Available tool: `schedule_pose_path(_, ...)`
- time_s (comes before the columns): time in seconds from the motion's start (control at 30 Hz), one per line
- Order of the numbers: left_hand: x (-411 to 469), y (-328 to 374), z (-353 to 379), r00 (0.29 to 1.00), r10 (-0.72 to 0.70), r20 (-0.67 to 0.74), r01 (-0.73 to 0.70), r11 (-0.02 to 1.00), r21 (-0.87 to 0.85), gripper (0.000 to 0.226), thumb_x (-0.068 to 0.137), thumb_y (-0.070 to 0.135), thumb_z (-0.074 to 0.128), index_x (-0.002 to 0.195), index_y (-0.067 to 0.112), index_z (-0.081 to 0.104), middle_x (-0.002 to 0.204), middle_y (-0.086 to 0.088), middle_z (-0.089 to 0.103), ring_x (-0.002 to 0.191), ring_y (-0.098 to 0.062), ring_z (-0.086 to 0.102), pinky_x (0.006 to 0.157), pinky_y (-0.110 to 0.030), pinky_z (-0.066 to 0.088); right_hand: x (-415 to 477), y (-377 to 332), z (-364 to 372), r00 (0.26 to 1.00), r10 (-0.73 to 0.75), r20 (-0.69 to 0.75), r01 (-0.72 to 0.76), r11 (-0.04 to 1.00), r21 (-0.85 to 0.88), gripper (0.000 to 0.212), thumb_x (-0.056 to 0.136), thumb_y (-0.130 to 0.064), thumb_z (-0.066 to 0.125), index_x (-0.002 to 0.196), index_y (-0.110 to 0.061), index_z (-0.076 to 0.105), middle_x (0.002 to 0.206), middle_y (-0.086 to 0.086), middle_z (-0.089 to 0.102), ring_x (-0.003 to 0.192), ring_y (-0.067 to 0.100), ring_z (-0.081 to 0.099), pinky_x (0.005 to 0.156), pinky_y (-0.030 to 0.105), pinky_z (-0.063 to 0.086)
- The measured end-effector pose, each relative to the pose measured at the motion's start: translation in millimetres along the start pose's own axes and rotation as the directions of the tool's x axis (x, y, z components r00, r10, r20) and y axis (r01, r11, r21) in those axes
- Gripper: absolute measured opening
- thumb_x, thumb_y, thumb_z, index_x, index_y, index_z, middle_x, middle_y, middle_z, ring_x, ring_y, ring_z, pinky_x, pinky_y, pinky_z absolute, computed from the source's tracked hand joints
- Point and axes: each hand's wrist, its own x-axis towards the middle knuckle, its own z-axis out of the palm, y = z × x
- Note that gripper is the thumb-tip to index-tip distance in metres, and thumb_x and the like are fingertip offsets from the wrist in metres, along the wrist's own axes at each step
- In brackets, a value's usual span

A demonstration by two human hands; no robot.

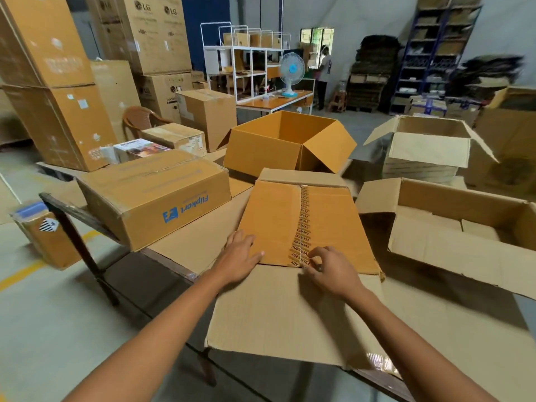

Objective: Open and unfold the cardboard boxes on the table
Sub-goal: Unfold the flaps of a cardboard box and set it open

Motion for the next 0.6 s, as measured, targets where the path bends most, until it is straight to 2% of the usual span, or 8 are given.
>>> schedule_pose_path(0.17, 47, -15, 6, 0.991, -0.126, 0.044, 0.133, 0.966, -0.220, 0.072, 0.101, 0.045, 0.047, 0.156, 0.008, 0.020, 0.165, -0.010, 0.010, 0.150, -0.026, 0.018, 0.118, -0.037, 0.022, 52, -19, 16, 0.975, 0.219, 0.048, -0.224, 0.941, 0.252, 0.042, 0.093, -0.033, 0.065, 0.127, -0.010, 0.057, 0.122, 0.012, 0.068, 0.112, 0.031, 0.062, 0.081, 0.034, 0.048)
schedule_pose_path(0.27, 63, -19, 7, 0.984, -0.155, 0.085, 0.174, 0.935, -0.309, 0.076, 0.101, 0.046, 0.047, 0.158, 0.011, 0.011, 0.166, -0.006, 0.003, 0.152, -0.022, 0.012, 0.121, -0.037, 0.019, 70, -29, 26, 0.942, 0.321, 0.103, -0.335, 0.862, 0.380, 0.012, 0.090, -0.022, 0.067, 0.084, -0.015, 0.060, 0.096, 0.011, 0.067, 0.096, 0.031, 0.064, 0.073, 0.035, 0.048)
schedule_pose_path(0.33, 71, -22, 4, 0.985, -0.133, 0.110, 0.163, 0.927, -0.337, 0.075, 0.101, 0.046, 0.047, 0.159, 0.013, 0.010, 0.166, -0.006, 0.003, 0.152, -0.021, 0.010, 0.122, -0.038, 0.017, 81, -37, 30, 0.924, 0.372, 0.094, -0.365, 0.777, 0.512, 0.014, 0.084, -0.011, 0.066, 0.072, -0.015, 0.060, 0.082, 0.011, 0.068, 0.080, 0.029, 0.065, 0.066, 0.038, 0.051)
schedule_pose_path(0.4, 78, -24, -3, 0.990, -0.103, 0.100, 0.133, 0.917, -0.377, 0.069, 0.102, 0.043, 0.046, 0.157, 0.012, 0.019, 0.164, -0.007, 0.015, 0.151, -0.022, 0.015, 0.120, -0.037, 0.021, 88, -50, 25, 0.922, 0.384, 0.041, -0.323, 0.710, 0.625, 0.008, 0.080, -0.005, 0.060, 0.077, -0.011, 0.064, 0.078, 0.011, 0.070, 0.070, 0.028, 0.066, 0.062, 0.037, 0.055)
schedule_pose_path(0.47, 85, -22, -16, 0.995, -0.080, 0.067, 0.101, 0.897, -0.429, 0.055, 0.103, 0.040, 0.046, 0.150, 0.012, 0.037, 0.154, -0.007, 0.037, 0.143, -0.023, 0.034, 0.112, -0.034, 0.031, 95, -68, 15, 0.936, 0.350, -0.040, -0.218, 0.665, 0.714, 0.013, 0.073, -0.010, 0.060, 0.083, -0.013, 0.067, 0.078, 0.006, 0.073, 0.071, 0.025, 0.069, 0.065, 0.040, 0.060)
schedule_pose_path(0.53, 92, -18, -36, 0.997, -0.063, 0.033, 0.071, 0.853, -0.518, 0.042, 0.103, 0.040, 0.046, 0.136, 0.016, 0.055, 0.137, -0.003, 0.056, 0.129, -0.022, 0.051, 0.105, -0.034, 0.041, 99, -92, 6, 0.950, 0.292, -0.108, -0.116, 0.655, 0.747, 0.026, 0.073, -0.017, 0.063, 0.098, -0.018, 0.068, 0.090, 0.000, 0.074, 0.084, 0.021, 0.070, 0.073, 0.044, 0.062)
schedule_pose_path(0.6, 100, -11, -65, 0.998, -0.063, 0.006, 0.053, 0.770, -0.636, 0.040, 0.102, 0.045, 0.044, 0.128, 0.019, 0.061, 0.123, -0.002, 0.065, 0.118, -0.023, 0.060, 0.099, -0.039, 0.048, 103, -117, -3, 0.965, 0.231, -0.125, -0.054, 0.641, 0.766, 0.039, 0.085, -0.019, 0.064, 0.124, -0.022, 0.060, 0.110, -0.002, 0.069, 0.097, 0.017, 0.066, 0.079, 0.040, 0.060)
